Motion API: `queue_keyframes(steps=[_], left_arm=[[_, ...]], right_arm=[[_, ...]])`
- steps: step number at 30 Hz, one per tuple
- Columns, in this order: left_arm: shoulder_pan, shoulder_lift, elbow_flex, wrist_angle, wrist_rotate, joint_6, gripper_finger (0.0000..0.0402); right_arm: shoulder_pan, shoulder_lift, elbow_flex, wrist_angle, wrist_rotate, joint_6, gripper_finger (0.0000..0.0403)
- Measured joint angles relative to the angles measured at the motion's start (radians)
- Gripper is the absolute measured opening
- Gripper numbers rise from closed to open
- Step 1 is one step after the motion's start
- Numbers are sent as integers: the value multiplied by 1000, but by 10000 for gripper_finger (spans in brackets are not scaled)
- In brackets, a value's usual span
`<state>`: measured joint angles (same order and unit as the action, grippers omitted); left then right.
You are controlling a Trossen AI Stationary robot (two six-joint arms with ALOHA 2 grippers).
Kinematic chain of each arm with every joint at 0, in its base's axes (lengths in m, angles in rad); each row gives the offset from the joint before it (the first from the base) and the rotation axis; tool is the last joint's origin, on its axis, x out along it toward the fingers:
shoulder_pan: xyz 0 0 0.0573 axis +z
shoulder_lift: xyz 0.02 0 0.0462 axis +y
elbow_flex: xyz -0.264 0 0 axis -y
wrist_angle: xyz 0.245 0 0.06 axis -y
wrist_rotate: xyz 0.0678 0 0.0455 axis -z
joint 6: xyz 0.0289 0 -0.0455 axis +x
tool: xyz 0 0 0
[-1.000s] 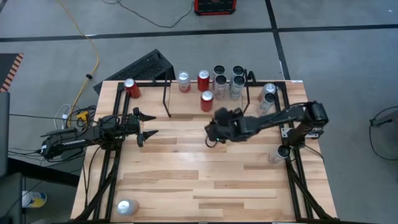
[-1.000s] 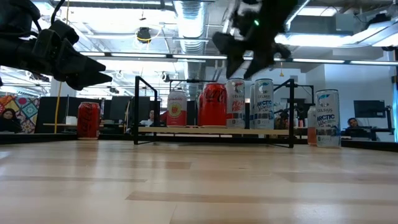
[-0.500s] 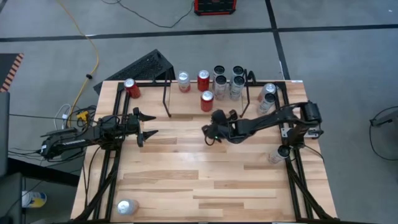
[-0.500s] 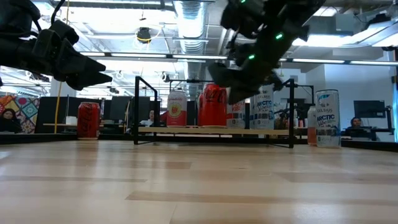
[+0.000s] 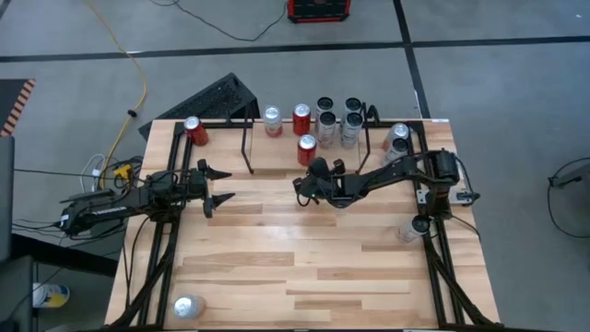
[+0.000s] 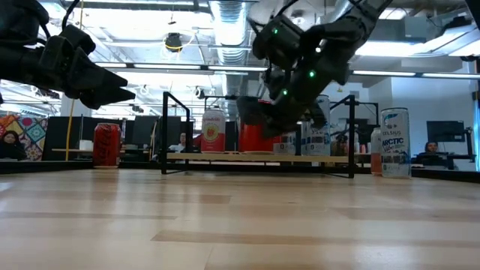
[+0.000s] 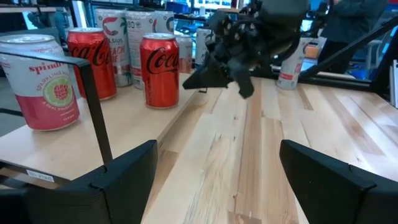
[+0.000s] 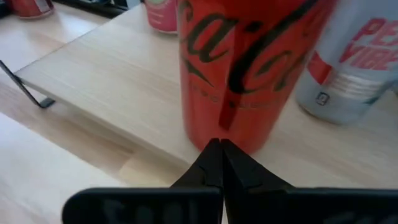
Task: Place canned beverage on shelf
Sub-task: Put the bottom red black soda can on the shelf aligned with the other red black soda can
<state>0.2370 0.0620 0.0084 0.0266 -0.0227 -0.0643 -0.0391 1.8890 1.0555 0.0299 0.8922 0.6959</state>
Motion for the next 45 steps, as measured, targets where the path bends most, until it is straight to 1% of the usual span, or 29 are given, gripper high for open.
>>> queue_keyframes(steps=[5,8,16,22,24,27,30,34,38,45], left_arm=[[0,5,0,-1,0,0,323],[0,5,0,-1,0,0,323],[0,5,0,-1,0,0,323],[0,5,0,-1,0,0,323],[0,5,0,-1,0,0,323],[0,5,0,-1,1,0,323],[0,5,0,-1,1,0,323],[0,5,0,-1,1,0,323],[0,5,0,-2,1,0,323],[0,5,0,-1,1,0,323]], right_arm=[[-21,14,1,62,-14,-47,16],[-37,14,1,73,-36,-57,17],[-74,15,1,132,-91,-153,18],[-88,15,1,128,-131,-200,18],[-80,2,1,79,-137,-205,19],[-64,-5,17,11,-108,-196,19],[-60,-4,52,-107,-89,-192,19],[-61,-6,89,-179,-11,-192,19],[-53,-5,103,-180,36,-231,19],[-69,-5,110,-179,49,-252,19]])
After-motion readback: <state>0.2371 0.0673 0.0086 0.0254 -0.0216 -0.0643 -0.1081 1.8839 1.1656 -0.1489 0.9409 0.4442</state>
